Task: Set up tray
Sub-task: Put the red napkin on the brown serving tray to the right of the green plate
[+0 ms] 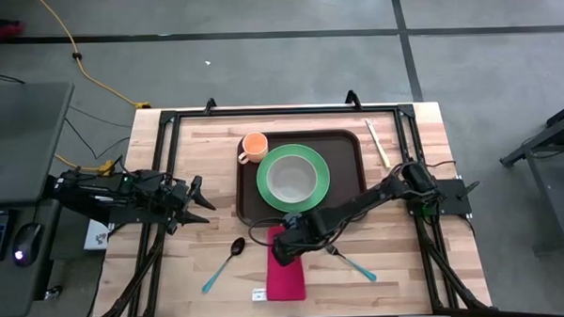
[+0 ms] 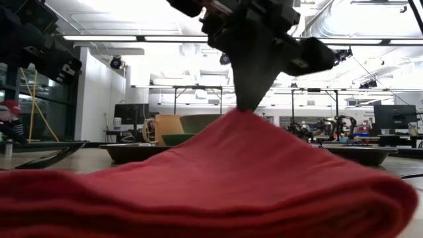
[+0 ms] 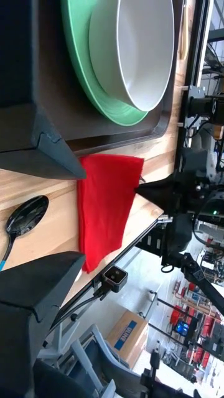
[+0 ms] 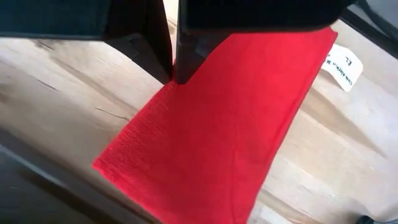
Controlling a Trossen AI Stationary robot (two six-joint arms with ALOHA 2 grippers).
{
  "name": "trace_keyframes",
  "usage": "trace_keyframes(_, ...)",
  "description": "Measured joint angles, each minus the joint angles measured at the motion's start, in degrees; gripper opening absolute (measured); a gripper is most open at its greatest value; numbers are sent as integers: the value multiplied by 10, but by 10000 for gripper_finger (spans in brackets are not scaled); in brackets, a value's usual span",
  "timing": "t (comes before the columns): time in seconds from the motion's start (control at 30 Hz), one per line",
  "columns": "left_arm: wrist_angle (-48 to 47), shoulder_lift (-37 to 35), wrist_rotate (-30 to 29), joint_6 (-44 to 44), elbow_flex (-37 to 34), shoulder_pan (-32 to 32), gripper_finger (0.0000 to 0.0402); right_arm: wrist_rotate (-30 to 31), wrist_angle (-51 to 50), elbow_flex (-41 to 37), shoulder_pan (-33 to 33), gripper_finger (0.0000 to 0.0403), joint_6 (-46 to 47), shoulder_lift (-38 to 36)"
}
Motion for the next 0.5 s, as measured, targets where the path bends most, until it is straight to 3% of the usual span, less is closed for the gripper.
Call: trace_keyframes(0.5, 0, 0, 0, 0, 0, 0, 230, 25, -138, 83, 0, 0, -15, -1)
